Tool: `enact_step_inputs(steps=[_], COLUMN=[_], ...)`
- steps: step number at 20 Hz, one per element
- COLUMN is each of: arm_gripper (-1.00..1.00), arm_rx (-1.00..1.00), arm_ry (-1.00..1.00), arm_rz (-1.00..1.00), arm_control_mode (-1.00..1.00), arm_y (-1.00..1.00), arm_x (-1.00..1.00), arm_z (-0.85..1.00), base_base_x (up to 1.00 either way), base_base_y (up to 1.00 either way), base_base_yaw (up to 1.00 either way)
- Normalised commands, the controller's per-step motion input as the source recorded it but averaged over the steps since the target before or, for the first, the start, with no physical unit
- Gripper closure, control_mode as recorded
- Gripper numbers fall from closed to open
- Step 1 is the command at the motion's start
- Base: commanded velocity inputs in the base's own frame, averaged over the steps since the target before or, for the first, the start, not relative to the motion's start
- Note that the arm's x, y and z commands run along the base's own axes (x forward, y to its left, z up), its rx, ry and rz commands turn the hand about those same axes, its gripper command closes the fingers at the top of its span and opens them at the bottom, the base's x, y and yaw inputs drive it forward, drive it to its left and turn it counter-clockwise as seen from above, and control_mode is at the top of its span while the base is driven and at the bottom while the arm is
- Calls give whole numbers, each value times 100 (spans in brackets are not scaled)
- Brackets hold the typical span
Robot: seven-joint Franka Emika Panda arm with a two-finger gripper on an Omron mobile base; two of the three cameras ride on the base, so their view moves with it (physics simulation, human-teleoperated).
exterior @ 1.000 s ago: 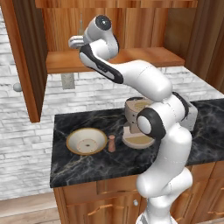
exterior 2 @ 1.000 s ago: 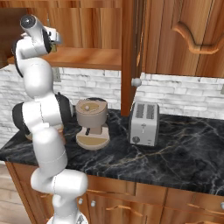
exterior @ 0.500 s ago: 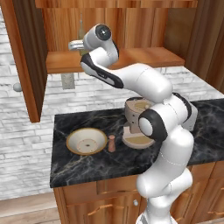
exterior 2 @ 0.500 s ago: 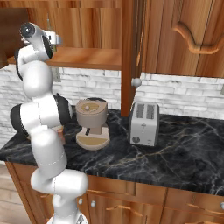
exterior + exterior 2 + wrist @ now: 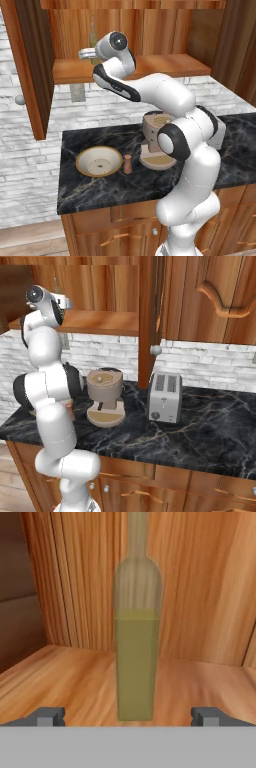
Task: Retrieve the bottle and the shaker from the cabinet and place them next to the mixing bowl on the counter. Then add garlic from the fridge to the mixing bowl.
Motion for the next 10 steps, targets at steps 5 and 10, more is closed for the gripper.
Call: enact_step_inputs(steps=[5, 10], arm_gripper=[-100, -100], arm_rx=[0, 0], arm_ry=[0, 0], arm_rz=[0, 0], arm_control_mode=[-100, -100], arm_y=[0, 0], arm_x=[16, 10], arm_z=[0, 0], base_base_x=[0, 0], base_base_y=[0, 0], base_base_yaw=[0, 0])
